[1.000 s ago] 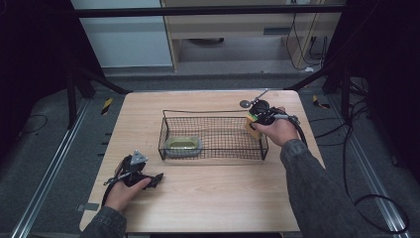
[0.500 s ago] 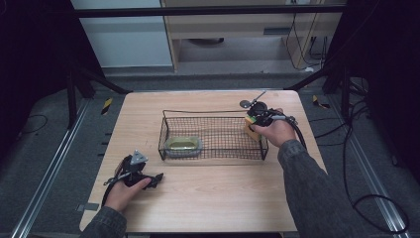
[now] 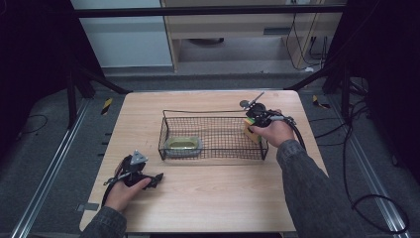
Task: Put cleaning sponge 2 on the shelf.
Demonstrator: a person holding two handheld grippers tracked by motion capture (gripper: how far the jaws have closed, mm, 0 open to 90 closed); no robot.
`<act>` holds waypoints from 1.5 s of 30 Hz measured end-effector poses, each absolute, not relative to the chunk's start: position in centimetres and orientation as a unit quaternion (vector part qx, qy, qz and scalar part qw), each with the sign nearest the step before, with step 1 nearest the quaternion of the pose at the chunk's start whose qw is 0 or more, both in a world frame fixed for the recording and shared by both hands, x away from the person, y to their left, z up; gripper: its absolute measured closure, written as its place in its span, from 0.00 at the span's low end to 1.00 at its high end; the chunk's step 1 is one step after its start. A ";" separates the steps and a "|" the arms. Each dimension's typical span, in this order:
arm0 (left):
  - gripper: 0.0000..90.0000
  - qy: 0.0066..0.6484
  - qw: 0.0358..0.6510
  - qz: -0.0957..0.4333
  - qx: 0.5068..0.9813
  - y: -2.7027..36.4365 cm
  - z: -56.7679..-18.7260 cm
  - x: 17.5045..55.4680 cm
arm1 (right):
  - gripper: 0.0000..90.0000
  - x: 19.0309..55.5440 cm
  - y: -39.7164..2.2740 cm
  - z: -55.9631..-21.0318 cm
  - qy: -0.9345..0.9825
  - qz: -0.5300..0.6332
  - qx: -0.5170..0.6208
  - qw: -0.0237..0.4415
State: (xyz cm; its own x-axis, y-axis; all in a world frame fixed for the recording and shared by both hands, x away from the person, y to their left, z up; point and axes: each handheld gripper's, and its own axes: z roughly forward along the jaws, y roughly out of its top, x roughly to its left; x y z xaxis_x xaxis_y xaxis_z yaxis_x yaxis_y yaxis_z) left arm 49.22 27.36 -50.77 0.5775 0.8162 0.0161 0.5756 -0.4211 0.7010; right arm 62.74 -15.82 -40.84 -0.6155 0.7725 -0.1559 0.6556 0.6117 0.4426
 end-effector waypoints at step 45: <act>0.00 0.421 0.330 0.182 0.825 27.4 -50.7 49.3 | 0.66 60.8 -14.0 -39.5 0.892 0.192 0.374 0.164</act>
